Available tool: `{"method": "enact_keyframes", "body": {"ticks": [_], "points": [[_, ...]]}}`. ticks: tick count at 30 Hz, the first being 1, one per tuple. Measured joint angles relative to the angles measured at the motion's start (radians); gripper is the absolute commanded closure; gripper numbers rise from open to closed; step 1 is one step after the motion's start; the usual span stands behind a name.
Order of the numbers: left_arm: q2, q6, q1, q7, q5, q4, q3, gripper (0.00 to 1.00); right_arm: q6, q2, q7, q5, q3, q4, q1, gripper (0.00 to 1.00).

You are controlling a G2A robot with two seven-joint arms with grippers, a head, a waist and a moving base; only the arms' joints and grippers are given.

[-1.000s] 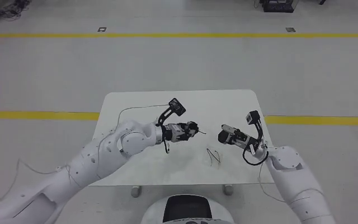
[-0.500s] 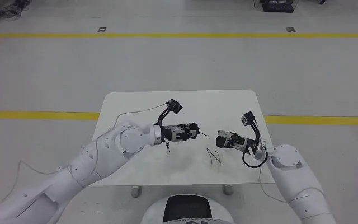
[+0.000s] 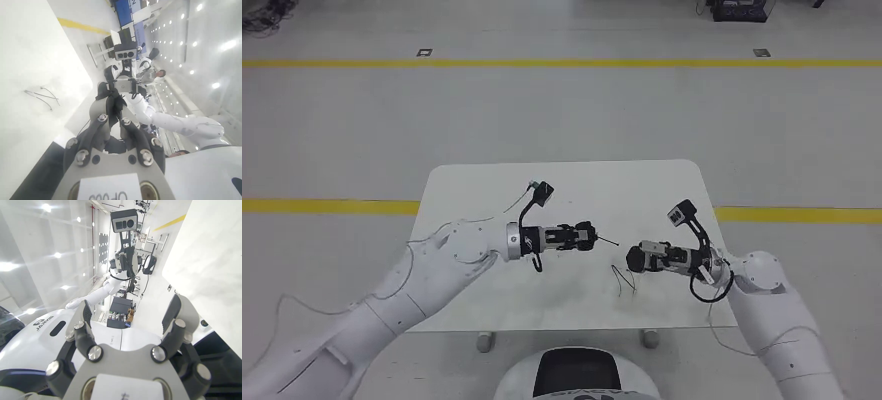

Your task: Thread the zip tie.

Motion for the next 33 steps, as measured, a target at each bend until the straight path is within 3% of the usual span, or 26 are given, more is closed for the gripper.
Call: {"method": "enact_keyframes", "body": {"ticks": [3, 5, 7, 11, 12, 13, 16, 26, 33], "points": [[0.0, 0.0, 0.001, 0.002, -0.001, 0.0, 0.0, 1.0, 0.0, 0.0, -0.002, -0.001, 0.0, -0.001, 0.0, 0.0], [-0.002, 0.022, 0.008, 0.005, -0.016, 0.002, 0.003, 1.0, 0.0, 0.0, -0.017, -0.016, -0.004, -0.018, -0.001, 0.0], [-0.007, 0.059, 0.017, 0.002, -0.056, 0.001, 0.002, 1.0, 0.0, -0.002, -0.047, -0.036, -0.011, -0.019, -0.004, 0.0], [-0.017, 0.066, 0.028, -0.044, -0.17, 0.019, -0.004, 1.0, 0.0, -0.009, -0.065, -0.022, -0.026, 0.007, 0.01, 0.0], [-0.02, 0.066, 0.029, -0.055, -0.19, 0.026, -0.005, 1.0, 0.0, -0.011, -0.066, -0.019, -0.029, 0.012, 0.014, 0.07], [-0.023, 0.065, 0.03, -0.063, -0.203, 0.03, -0.005, 1.0, 0.0, -0.013, -0.066, -0.018, -0.03, 0.014, 0.017, 0.29], [-0.031, 0.064, 0.031, -0.086, -0.233, 0.047, -0.005, 1.0, 0.0, -0.019, -0.066, -0.018, -0.034, 0.019, 0.022, 0.51], [-0.057, 0.067, 0.028, -0.116, -0.268, 0.087, -0.001, 1.0, 0.0, -0.041, -0.037, -0.031, -0.009, 0.002, 0.016, 0.68], [-0.07, 0.068, 0.028, -0.12, -0.265, 0.105, -0.006, 1.0, 0.0, -0.057, -0.02, -0.044, 0.021, -0.007, 0.004, 0.73]]}}
